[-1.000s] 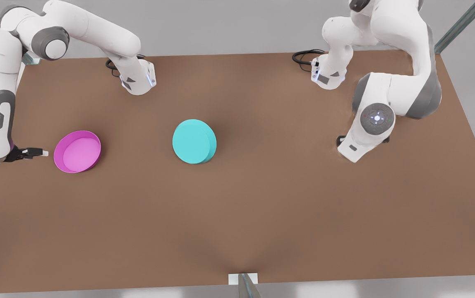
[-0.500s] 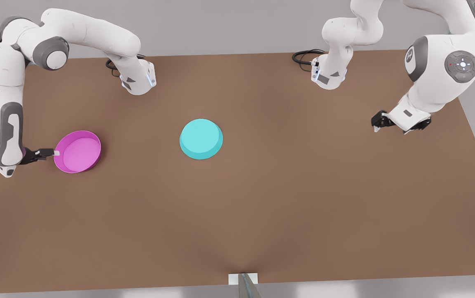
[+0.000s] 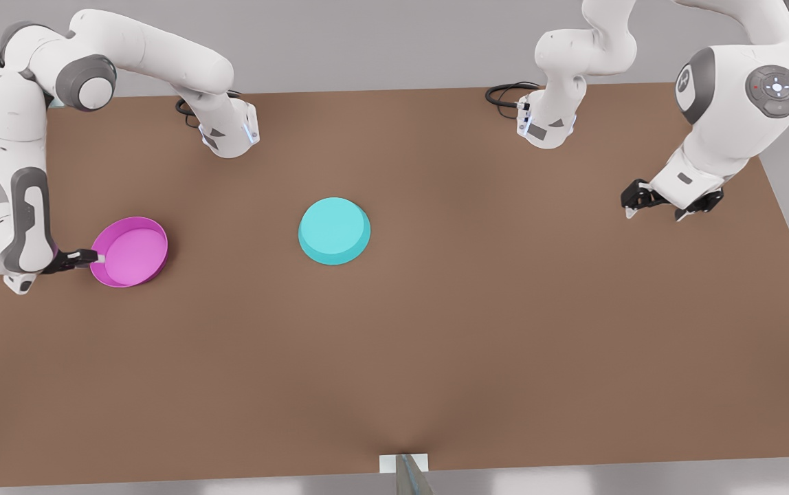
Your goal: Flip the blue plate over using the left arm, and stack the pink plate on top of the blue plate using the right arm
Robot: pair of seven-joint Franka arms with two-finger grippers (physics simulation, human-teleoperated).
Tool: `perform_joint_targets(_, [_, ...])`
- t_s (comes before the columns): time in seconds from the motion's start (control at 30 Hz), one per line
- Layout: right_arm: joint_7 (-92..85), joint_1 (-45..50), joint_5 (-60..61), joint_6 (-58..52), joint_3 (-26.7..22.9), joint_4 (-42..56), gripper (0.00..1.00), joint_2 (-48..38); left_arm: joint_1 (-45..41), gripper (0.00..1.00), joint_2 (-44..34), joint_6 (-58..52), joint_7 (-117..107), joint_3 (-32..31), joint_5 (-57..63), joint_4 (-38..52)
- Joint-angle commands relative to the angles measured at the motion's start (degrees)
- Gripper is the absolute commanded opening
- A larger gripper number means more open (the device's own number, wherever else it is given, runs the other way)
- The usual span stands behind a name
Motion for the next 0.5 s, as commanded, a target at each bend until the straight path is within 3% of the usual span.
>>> perform_joint_targets(0.0, [0.0, 0.0, 0.0, 0.0, 0.1, 0.0, 0.54, 0.0, -0.1, 1.00, 0.0, 0.0, 0.0, 0.0, 0.0, 0.0])
perform_joint_targets(0.47, [-0.7, -0.3, 0.0, 1.1, 0.3, 0.2, 0.46, 0.7, -0.1, 1.00, 0.7, -1.8, -1.2, 0.5, 0.3, 0.2])
